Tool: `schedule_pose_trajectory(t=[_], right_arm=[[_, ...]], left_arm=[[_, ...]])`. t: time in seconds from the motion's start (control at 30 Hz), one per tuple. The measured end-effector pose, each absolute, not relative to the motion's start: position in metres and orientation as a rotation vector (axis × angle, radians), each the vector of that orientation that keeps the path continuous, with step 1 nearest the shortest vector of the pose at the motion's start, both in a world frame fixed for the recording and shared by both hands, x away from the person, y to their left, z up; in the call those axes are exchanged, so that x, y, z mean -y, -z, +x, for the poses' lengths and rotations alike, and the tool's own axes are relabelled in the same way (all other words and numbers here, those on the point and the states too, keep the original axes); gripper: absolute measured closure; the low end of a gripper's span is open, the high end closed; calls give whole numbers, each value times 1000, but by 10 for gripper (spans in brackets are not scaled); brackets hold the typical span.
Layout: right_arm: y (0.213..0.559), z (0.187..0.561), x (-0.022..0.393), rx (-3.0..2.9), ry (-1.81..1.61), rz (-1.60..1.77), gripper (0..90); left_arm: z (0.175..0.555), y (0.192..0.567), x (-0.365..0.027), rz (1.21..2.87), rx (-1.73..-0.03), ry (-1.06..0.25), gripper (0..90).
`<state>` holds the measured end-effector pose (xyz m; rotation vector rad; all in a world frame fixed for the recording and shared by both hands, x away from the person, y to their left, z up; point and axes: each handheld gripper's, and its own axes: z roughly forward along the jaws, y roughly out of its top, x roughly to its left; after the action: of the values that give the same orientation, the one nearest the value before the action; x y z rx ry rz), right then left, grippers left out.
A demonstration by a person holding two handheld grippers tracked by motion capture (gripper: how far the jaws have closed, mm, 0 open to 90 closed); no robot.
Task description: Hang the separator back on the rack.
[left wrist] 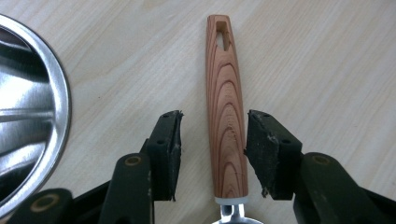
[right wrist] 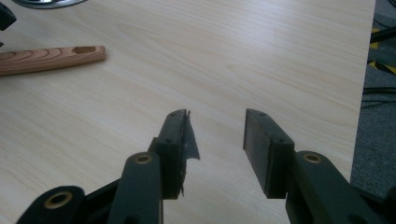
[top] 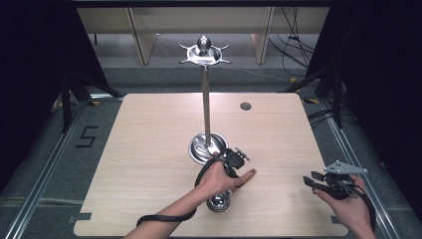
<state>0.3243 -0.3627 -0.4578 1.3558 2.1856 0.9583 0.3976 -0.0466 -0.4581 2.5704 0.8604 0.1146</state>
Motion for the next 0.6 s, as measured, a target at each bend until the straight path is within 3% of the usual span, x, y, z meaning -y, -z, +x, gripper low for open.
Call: schedule_pose_trajectory(t=[0.6], right_arm=[[457,322,361,-2179,-951,1355,599]], left_arm=[[412,467,63,2686,-888,-22,527]])
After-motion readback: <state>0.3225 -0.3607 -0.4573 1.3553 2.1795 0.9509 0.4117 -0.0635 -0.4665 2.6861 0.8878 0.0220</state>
